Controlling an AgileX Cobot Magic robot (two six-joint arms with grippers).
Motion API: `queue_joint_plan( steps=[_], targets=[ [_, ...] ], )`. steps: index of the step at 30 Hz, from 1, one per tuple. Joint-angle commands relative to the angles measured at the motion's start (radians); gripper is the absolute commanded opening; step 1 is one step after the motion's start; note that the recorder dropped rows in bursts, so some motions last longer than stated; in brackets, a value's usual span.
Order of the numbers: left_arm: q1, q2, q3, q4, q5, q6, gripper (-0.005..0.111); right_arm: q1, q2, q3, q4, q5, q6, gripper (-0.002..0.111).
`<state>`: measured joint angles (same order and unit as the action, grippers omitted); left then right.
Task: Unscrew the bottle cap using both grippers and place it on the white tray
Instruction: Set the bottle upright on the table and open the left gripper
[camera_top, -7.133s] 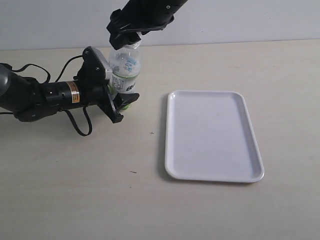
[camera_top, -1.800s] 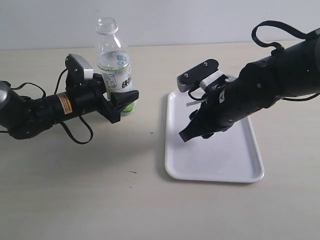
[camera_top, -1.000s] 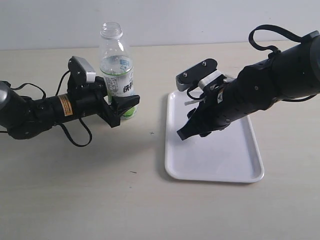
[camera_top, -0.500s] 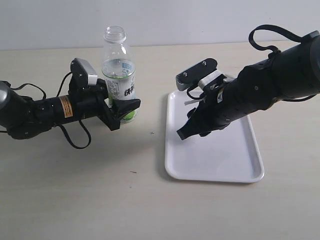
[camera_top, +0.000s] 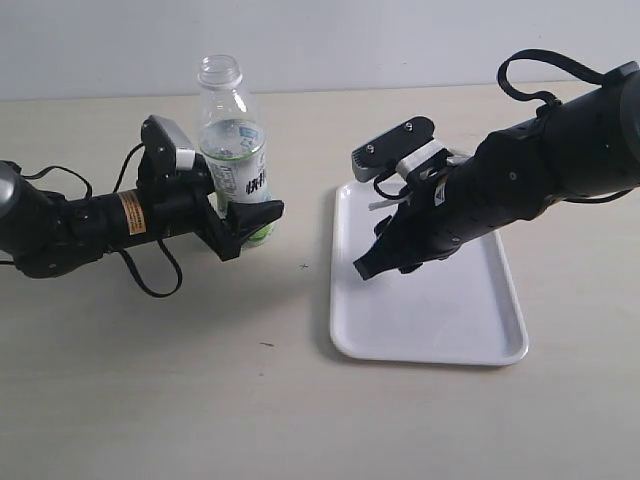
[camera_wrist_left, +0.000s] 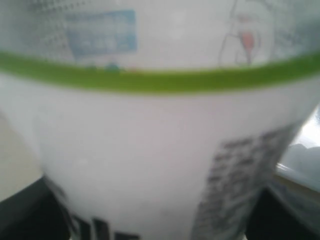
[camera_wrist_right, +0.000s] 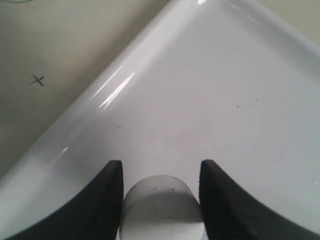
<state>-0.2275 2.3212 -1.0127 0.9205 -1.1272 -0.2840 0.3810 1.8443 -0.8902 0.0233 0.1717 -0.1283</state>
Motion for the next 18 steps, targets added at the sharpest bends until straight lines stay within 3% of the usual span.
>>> queue_joint_plan(
  steps=[1,5,18],
  targets=[
    [0.017,-0.006,-0.001,0.010,-0.012,-0.005,0.087,-0.004,0.004,0.007,0.000,0.006,-0.001,0.000],
    [0.051,-0.006,-0.001,0.073,-0.073,-0.013,0.088,-0.004,0.004,0.007,-0.002,0.006,-0.001,0.000],
    [0.130,-0.017,-0.001,0.255,-0.075,-0.174,0.088,-0.004,0.004,0.005,-0.034,0.097,-0.013,0.000]
  ],
)
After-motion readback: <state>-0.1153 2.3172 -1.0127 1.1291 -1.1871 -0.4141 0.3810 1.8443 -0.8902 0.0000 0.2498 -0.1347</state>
